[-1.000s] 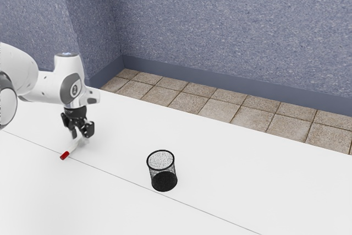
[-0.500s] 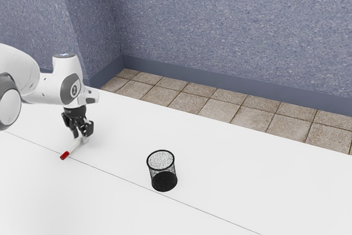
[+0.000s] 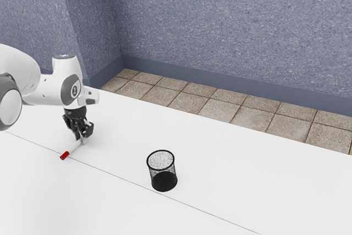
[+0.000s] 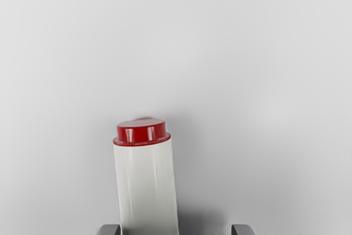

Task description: Put the marker into the pen holder.

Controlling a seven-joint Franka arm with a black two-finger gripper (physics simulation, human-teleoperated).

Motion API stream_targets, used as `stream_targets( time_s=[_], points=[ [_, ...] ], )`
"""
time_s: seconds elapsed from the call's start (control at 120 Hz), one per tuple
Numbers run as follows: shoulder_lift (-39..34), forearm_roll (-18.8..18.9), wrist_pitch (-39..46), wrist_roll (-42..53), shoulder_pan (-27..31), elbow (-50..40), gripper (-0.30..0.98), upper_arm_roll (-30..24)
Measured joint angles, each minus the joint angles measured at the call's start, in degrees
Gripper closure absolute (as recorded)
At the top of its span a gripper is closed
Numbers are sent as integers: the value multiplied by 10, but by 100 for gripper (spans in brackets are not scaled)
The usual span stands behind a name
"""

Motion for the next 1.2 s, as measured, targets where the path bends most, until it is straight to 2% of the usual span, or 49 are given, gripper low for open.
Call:
stream_targets(
  time_s=[0.35,0.567,0.8,0.917,1.033,1.108,1.2],
  points=[
    [1,-6,1,6,0,-3,58,0],
    [-1,-5,3,7,0,-7,69,0],
    [-27,3,10,5,-2,-15,75,-5],
    [-85,6,40,3,-2,-25,76,-53],
    [-200,7,110,0,-3,-120,77,-107],
    [-273,5,163,-3,3,-178,77,-164],
    [-314,2,220,-6,3,-202,77,-238]
  ],
)
